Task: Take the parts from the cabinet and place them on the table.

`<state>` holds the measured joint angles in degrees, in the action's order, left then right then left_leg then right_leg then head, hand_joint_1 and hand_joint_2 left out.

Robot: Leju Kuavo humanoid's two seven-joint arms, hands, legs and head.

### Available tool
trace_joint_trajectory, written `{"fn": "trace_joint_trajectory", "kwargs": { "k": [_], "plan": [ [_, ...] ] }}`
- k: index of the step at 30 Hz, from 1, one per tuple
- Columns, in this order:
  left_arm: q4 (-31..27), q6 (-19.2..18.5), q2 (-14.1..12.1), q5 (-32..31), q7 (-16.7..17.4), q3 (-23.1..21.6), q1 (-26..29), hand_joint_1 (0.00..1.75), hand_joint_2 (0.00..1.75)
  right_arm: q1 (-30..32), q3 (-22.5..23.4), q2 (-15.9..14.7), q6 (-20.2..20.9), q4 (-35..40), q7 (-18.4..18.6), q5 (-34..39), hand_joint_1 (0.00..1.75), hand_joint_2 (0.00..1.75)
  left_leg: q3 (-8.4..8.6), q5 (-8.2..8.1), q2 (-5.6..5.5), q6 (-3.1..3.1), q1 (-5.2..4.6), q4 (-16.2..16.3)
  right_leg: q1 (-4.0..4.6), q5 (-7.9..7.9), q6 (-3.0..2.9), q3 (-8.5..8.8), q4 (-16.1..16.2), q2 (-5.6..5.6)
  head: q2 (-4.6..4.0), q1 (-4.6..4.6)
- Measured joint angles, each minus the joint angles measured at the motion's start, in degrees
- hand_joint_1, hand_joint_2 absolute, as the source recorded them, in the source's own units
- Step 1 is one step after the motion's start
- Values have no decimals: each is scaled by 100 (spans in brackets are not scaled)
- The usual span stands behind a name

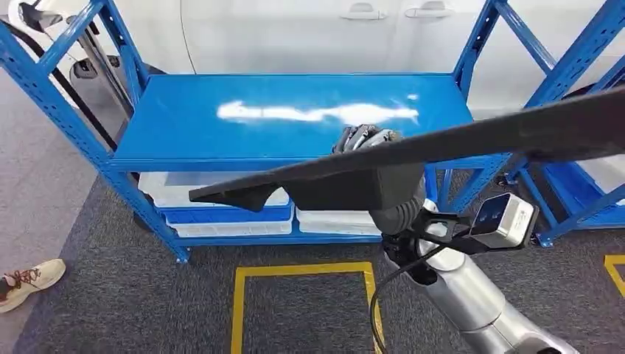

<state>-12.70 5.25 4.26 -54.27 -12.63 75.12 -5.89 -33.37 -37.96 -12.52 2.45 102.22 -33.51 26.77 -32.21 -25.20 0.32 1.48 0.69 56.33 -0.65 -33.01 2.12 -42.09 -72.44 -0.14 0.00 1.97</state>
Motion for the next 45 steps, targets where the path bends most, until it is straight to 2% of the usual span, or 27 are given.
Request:
{"fn": "trace_joint_trajectory", "kwargs": {
  "k": [1, 2, 4, 5, 6, 7, 9, 11, 12, 14, 16, 18, 20, 22, 25, 27, 30, 31, 32, 33, 35, 36, 37, 41, 42, 43, 45],
  "plan": [
    [0, 0, 0, 0, 2, 0, 3, 0, 175, -5, -11, -15, -48, 0, 0, 15, 175, 175, -82, 58, 4, -9, 0, 8, -16, 72, 20, -36, -296, -1, 0, 0],
    [0, -2, 2, 0, 7, 0, 9, 0, 175, -6, -26, -28, -70, 2, 0, 26, 175, 175, -159, 108, 5, -21, 4, 18, -32, 292, 34, 32, -348, -2, 0, 0],
    [0, 18, 9, -9, 35, 0, 15, 0, 175, -24, -57, -53, -94, 28, 0, 31, 175, 175, -281, 186, 5, -58, 11, 51, -57, 668, 33, 539, 260, -3, 0, 0],
    [0, 39, 9, -15, 68, 0, 17, 0, 175, -41, -70, -72, -113, 65, 0, 31, 175, 175, -314, 215, 1, -83, 11, 76, -66, 688, 21, 938, 827, -5, 0, 0],
    [0, 55, 9, -22, 85, 0, 21, 0, 175, -69, -81, -79, -129, 98, -2, 33, 175, 175, -350, 233, -2, -119, -15, 101, -48, 458, -9, 1264, 1317, -3, 0, 0],
    [0, 72, 9, -20, 85, 0, 22, 0, 175, -85, -85, -79, -135, 137, -13, 48, 175, 175, -361, 259, -3, -156, -17, 117, -17, 368, -70, 1352, 1513, 7, 0, 2],
    [0, 133, 4, 35, 72, 0, 20, 0, 175, -89, -94, -103, -144, 164, -11, 120, 175, 175, -380, 322, 1, -238, -14, 109, 15, 380, -142, 1297, 1503, 9, 0, 0],
    [0, 151, -9, 66, 68, 4, 22, 0, 175, -94, -94, -147, -142, 164, -28, 151, 175, 175, -415, 284, -2, -302, 16, 163, -24, 465, -279, 1285, 1555, -21, 0, 2],
    [0, 157, -15, 72, 63, 4, 25, 0, 175, -100, -94, -157, -135, 164, -44, 168, 175, 175, -502, 74, -4, -317, 16, 365, -18, 492, -325, 1259, 1557, -21, 0, 0],
    [0, 157, -13, 74, 61, 4, 31, 0, 175, -98, -101, -164, -133, 164, -61, 188, 175, 175, -852, -459, -4, -359, 26, 1265, 4, 536, -369, 1190, 1552, -27, 0, 0],
    [0, 168, -17, 98, 50, 9, 40, 0, 175, -90, -127, -182, -129, 162, -63, 188, 175, 175, -1102, -708, -5, -375, 25, 1988, 33, 576, -379, 1128, 1540, -22, 0, 0],
    [0, 179, -28, 170, -28, 26, 46, 0, 175, -84, -149, -221, -90, 162, -109, 188, 175, 175, -836, -430, -5, -345, 24, 1644, 47, 586, -370, 1110, 1524, -16, 0, 0],
    [0, 166, -50, 232, -99, 42, 46, 0, 175, -81, -160, -280, 14, 160, -243, 195, 175, 175, -243, 9, -8, -273, 16, 605, 62, 578, -358, 1120, 1506, -16, 0, 0],
    [-2, 216, -83, 251, -140, 57, 44, 0, 175, 18, -147, -383, 180, 153, -385, 129, 175, 175, 36, -55, -24, -193, -14, 183, 63, 588, -300, 1063, 1507, 3, 0, 2],
    [-4, 370, -103, 249, -238, 101, 101, 0, 175, 545, -15, -501, 497, 225, -404, -410, 175, 175, 13, -59, -27, -118, -50, 106, 54, 623, -194, 1079, 1533, 20, 0, 2],
    [-4, 470, -101, 177, -306, 103, 120, 0, 175, 849, 170, -518, 767, 301, -404, -878, 175, 175, 48, -6, 44, -43, 14, -12, 60, 474, -125, 1024, 1393, 21, 0, 0],
    [-4, 511, -103, 129, -334, 101, 122, 0, 175, 1048, 188, -512, 577, 354, -402, -968, 175, 175, 27, -5, 148, -15, 2, -10, 10, -157, -56, 372, 80, 22, 0, 0],
    [-4, 511, -103, 112, -339, 101, 122, 0, 175, 1096, 188, -496, 518, 376, -398, -986, 175, 175, 22, -5, 185, -15, 1, -3, -7, -228, -32, 189, -267, 21, 0, 0],
    [-4, 507, -103, 72, -356, 101, 123, 0, 175, 1144, 188, -494, 473, 395, -398, -1014, 175, 175, 23, -8, 227, -15, 2, 6, -24, -140, -15, 152, -305, 16, 0, 0],
    [-4, 488, -103, 29, -374, 92, 119, 0, 175, 1203, 188, -494, 420, 437, -400, -1054, 175, 175, 25, -18, 257, -23, 6, 21, -41, 60, -2, 250, -73, 3, 0, 0],
    [-4, 424, -103, -72, -429, 50, 117, 0, 175, 1411, 208, -494, 315, 678, -404, -1262, 175, 175, 40, -55, 309, -52, 11, 60, -63, 607, -6, 759, 966, -132, 0, 0],
    [-4, 387, -103, -118, -457, 20, 125, 0, 175, 1519, 210, -494, 265, 832, -404, -1431, 175, 175, 49, -80, 335, -83, 8, 84, -54, 682, -25, 959, 1420, -363, 0, 0],
    [-7, 374, -124, -140, -481, -2, 131, 0, 175, 1614, 205, -492, 253, 917, -407, -1570, 175, 175, 45, -86, 355, -117, -35, 88, 27, 637, -71, 958, 1427, -447, 0, 0],
    [-7, 361, -129, -181, -540, -33, 126, 0, 175, 1852, 203, -389, 236, 1156, -402, -1781, 175, 175, 64, -107, 571, -245, -28, 105, 28, 698, -240, 884, 1439, -168, 0, 0],
    [-7, 347, -133, -188, -544, -50, 115, 0, 175, 1863, 203, -354, 236, 1205, -400, -1786, 175, 175, 36, -179, 462, -293, 11, 152, -6, 731, -292, 898, 1471, -122, 0, 0],
    [-4, 319, -138, -190, -562, -67, 121, 0, 175, 1846, 203, -326, 236, 1248, -398, -1786, 175, 175, -24, -339, 234, -309, 16, 338, -6, 746, -322, 887, 1477, -72, 0, 0],
    [-4, 291, -151, -203, -581, -79, 130, 0, 175, 1846, 203, -243, 258, 1270, -391, -1788, 175, 175, -434, -855, 39, -326, 24, 1289, 4, 770, -366, 858, 1477, 50, 0, 0]
  ]
}}
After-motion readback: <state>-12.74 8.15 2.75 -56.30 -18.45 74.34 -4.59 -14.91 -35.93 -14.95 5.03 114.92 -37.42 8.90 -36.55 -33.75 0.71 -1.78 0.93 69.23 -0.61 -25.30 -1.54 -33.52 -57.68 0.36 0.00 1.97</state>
